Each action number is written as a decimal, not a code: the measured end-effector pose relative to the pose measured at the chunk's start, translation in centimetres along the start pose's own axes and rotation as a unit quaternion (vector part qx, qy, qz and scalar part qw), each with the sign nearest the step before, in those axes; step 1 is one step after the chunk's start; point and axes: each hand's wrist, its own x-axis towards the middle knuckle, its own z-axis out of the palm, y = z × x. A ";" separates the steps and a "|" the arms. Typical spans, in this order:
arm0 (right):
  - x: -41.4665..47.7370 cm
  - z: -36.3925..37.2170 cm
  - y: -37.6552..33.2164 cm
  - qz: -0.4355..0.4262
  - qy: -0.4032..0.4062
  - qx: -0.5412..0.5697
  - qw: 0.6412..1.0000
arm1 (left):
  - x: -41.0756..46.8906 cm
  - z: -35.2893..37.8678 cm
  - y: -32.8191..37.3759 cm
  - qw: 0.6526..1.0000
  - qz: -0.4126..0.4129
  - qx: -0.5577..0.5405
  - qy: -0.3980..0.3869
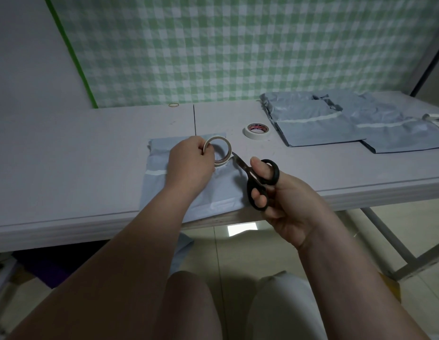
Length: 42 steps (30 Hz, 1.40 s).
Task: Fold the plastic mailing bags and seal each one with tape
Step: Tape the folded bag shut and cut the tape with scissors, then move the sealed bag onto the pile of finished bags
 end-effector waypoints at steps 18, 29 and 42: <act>0.8 -1.6 -2.9 -0.149 0.154 -0.305 0.928 | 0.1 -1.1 0.4 0.973 -0.110 -0.200 0.040; 3.8 0.0 -2.6 -0.234 0.285 -0.764 0.529 | -1.0 -8.1 -2.8 0.987 -0.058 0.004 0.149; 5.1 7.9 2.7 -0.269 0.032 -0.750 0.604 | -2.2 -10.5 -5.2 0.944 -0.069 0.319 0.040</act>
